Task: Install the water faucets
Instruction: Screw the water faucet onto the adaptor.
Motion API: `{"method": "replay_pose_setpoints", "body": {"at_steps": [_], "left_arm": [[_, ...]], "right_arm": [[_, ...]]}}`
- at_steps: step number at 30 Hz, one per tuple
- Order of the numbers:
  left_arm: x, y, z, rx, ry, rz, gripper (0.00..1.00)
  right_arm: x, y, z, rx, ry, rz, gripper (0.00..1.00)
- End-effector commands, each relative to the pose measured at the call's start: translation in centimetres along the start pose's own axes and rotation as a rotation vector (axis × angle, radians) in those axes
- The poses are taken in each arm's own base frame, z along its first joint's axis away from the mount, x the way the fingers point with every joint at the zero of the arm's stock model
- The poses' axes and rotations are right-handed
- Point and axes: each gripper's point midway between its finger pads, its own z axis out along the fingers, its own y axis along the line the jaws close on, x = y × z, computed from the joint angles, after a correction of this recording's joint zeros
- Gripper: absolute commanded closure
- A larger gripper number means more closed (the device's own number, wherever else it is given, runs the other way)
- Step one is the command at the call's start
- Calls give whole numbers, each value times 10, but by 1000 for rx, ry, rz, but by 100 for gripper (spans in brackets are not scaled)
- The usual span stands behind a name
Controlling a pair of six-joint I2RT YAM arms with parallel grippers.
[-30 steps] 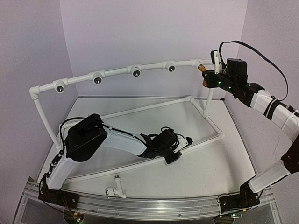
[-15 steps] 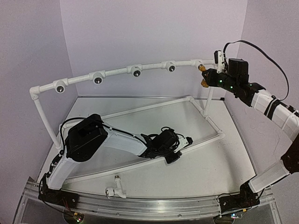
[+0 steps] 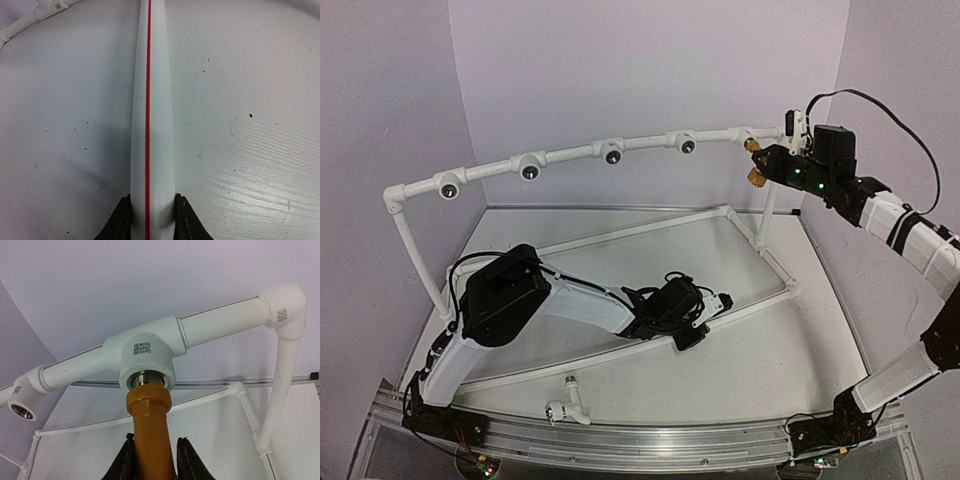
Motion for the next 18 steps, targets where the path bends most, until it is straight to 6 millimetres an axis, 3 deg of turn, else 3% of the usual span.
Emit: {"method": "replay_pose_setpoints", "body": {"at_steps": [1, 18], "left_arm": [[158, -111, 0, 307, 456, 129, 100], [161, -112, 1, 308, 465, 130, 100]], "right_arm": [[-80, -14, -8, 24, -277, 107, 100], [-76, -11, -3, -49, -256, 296, 100]]}}
